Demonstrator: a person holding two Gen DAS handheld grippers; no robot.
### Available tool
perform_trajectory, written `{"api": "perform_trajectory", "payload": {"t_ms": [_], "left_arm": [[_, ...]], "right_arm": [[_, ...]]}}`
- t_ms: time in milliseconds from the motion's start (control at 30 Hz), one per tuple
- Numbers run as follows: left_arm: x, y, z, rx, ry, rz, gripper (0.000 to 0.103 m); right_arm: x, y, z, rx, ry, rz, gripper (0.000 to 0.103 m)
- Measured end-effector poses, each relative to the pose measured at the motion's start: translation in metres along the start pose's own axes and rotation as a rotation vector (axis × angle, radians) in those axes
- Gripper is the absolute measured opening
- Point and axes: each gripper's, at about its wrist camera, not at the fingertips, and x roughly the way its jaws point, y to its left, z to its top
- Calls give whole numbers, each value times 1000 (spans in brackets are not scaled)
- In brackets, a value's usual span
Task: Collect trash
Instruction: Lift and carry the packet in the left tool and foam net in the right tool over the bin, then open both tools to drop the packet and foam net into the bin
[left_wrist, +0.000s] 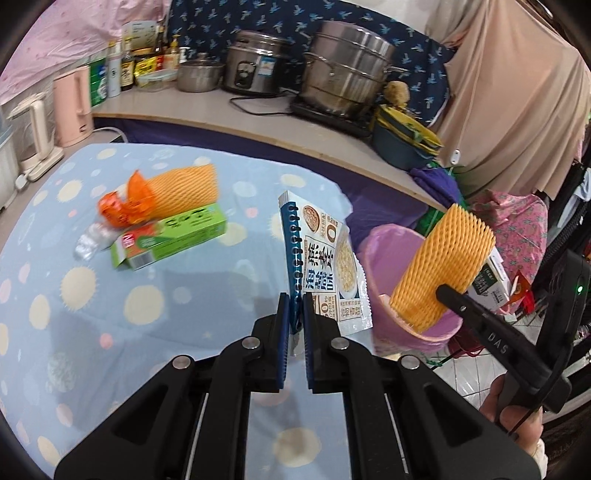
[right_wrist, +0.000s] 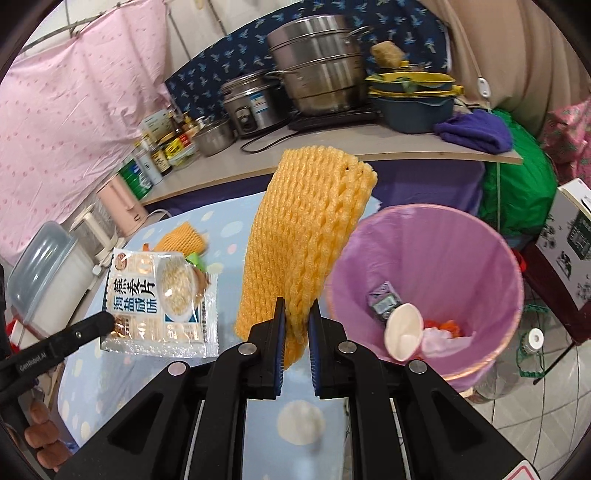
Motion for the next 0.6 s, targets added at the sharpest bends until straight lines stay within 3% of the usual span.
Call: {"api": "perform_trajectory", "payload": {"t_ms": [333,600], "left_arm": [[27,-74,27,95,-17,-74,7],[63,-123,43,161,-3,-121,7]], "right_arm": [[-17,-56,3,78,-29,-81,11],[-8,-92,5,131,-15,-141,11]]}}
